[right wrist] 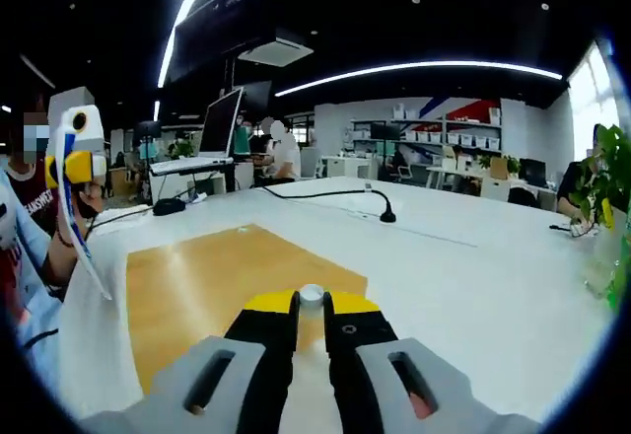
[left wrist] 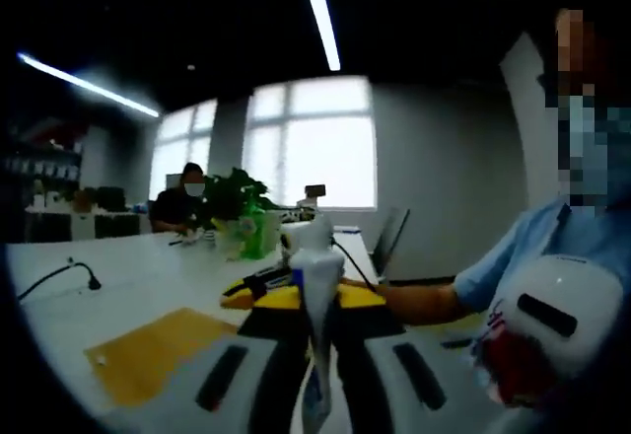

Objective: Pick up the toothpaste unscrew the cap squeeze it onto the small board screw the cap back on and return it to the table

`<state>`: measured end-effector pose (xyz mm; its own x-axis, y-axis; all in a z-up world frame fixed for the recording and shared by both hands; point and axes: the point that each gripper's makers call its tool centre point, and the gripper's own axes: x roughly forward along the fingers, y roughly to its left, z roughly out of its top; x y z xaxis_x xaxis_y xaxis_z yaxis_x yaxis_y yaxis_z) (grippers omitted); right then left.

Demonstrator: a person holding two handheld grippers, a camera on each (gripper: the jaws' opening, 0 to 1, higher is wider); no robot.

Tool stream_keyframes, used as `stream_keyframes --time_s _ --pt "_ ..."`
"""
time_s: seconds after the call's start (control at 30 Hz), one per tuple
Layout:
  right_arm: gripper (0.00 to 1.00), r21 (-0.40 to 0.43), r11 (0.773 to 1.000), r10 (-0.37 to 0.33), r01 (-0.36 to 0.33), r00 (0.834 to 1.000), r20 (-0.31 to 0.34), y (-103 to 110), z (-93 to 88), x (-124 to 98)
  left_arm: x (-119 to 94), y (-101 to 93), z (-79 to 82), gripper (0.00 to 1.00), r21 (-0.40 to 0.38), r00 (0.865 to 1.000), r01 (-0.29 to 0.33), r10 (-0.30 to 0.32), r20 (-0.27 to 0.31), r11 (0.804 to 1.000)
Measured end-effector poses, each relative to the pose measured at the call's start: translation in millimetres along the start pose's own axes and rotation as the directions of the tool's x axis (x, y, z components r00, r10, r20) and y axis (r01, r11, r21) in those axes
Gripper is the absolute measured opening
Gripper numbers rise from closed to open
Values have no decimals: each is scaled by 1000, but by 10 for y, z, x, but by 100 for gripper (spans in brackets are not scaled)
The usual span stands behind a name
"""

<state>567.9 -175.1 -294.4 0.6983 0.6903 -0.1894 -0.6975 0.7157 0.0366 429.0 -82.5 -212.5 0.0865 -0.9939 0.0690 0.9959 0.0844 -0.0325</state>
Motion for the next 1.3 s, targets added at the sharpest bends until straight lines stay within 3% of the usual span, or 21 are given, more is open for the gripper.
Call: stream_keyframes --time_s 0.07,0.27,0.3,0.37,0.43,0.47,0.6,0.7,0.73,0.83,0.87,0.9,0.97,1.1,1.17,1.27,1.3 --pt "9 -10 1000 5 -4 998 66 61 177 -6 -3 22 -17 8 -3 1000 -5 5 -3 1000" --pt "9 -26 975 223 -222 956 190 738 684 -127 6 75 -56 8 -24 1000 -21 21 -5 999" --pt "9 -37 957 288 -287 933 216 887 761 -167 8 77 -56 8 -24 1000 -23 23 -4 999" --pt "9 -40 905 413 -422 855 313 1174 962 -292 7 73 -63 8 -22 1000 -27 27 -6 999" --pt "9 -60 865 480 -498 787 389 1351 1130 -401 -4 72 -66 8 -13 999 -31 31 -11 999" --pt "9 -24 857 484 -514 789 379 1401 1147 -396 -9 74 -63 8 -9 999 -33 33 -12 999" --pt "9 -32 845 510 -534 785 352 1612 1173 -357 -26 95 -30 8 -17 999 -46 46 2 999" --pt "9 38 788 554 -614 735 391 1757 1234 -415 -38 86 -39 8 -12 999 -48 48 -5 999" --pt "9 55 781 558 -622 734 387 1772 1233 -408 -40 84 -39 8 -11 999 -50 50 -5 999" --pt "9 31 817 533 -576 774 341 1778 1152 -325 -37 71 -39 8 -16 999 -45 45 -3 999" --pt "9 33 818 532 -574 778 335 1785 1137 -311 -33 65 -43 8 -17 999 -43 43 -3 999" --pt "9 40 815 535 -578 777 332 1784 1126 -309 -26 61 -48 8 -17 999 -42 42 -4 999" --pt "9 68 787 561 -613 757 334 1794 1127 -338 -10 57 -70 8 -19 999 -40 40 -11 999" --pt "9 33 807 556 -590 777 295 1812 1066 -315 18 59 -115 8 -19 999 -40 40 -22 999" --pt "9 33 809 553 -587 778 298 1812 1069 -318 28 53 -133 8 -16 999 -40 40 -30 999" --pt "9 32 794 577 -607 768 277 1868 1050 -338 39 47 -177 8 -7 997 -48 48 -61 999" --pt "9 21 798 577 -602 773 262 1880 1038 -344 36 40 -191 8 -2 996 -49 49 -72 999"
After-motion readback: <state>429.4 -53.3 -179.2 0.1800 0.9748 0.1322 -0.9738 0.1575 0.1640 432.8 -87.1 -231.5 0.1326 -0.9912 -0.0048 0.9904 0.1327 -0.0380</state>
